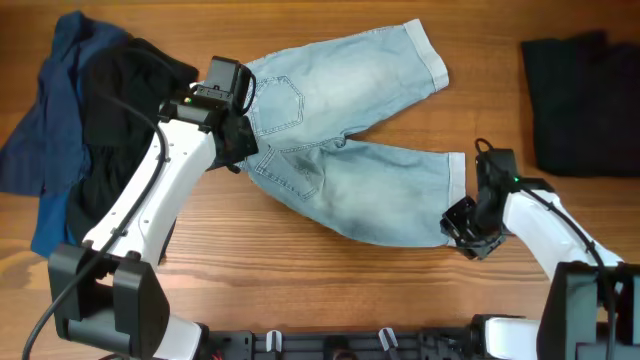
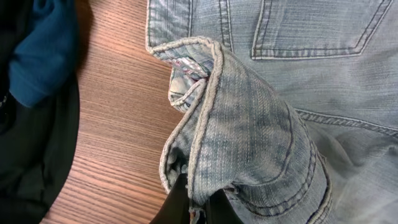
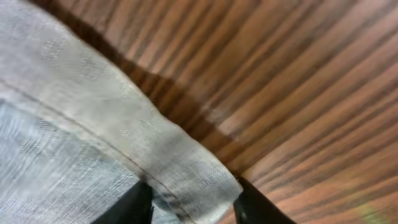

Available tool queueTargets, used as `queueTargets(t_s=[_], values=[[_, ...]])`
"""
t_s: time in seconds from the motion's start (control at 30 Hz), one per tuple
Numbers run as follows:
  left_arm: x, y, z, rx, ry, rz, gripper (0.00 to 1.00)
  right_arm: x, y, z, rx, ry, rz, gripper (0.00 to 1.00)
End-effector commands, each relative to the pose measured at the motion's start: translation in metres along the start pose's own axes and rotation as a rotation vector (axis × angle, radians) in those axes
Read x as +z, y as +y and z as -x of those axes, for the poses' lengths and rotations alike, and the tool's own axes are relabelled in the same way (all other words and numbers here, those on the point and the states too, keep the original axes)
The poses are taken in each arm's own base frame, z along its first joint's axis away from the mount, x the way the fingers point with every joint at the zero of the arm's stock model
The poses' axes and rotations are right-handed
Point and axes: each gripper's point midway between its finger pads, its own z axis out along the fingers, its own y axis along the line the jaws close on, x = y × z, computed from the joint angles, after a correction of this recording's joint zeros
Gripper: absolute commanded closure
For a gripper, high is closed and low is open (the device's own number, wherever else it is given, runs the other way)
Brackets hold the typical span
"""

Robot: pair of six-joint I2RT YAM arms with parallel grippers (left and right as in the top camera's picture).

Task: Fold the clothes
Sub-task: 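Regrasp the right leg hem with the right gripper and smooth it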

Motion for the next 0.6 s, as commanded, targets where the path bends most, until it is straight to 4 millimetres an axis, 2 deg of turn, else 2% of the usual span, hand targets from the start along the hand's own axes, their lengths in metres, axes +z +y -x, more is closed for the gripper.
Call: queueTargets(t_s=[0.0, 0.03, 0.1, 0.27, 0.3, 0.57], values=[[0.002, 0.002, 0.005, -0.026, -0.013, 0.016, 0.96, 0.018, 0.004, -0.008, -0.073, 0.049, 0.001, 0.68], [0.002, 0.002, 0.005, -0.026, -0.013, 0.016, 0.96, 0.018, 0.005, -0.007, -0.086, 0.043, 0.007, 0.74], [0.002, 0.002, 0.005, -0.026, -0.013, 0.016, 0.96, 0.018, 0.009, -0.005, -0.110, 0.032, 0.020, 0.94], [0.002, 0.002, 0.005, -0.033, -0.012, 0.016, 0.96, 0.018, 0.016, 0.001, -0.172, 0.005, 0.047, 0.96], [0.002, 0.002, 0.004, -0.031, -0.009, 0.018, 0.96, 0.016, 0.022, 0.004, -0.206, -0.008, 0.070, 0.96], [0.000, 0.014, -0.013, -0.006, 0.060, 0.062, 0.96, -0.018, 0.053, 0.022, -0.269, -0.053, 0.121, 0.96]])
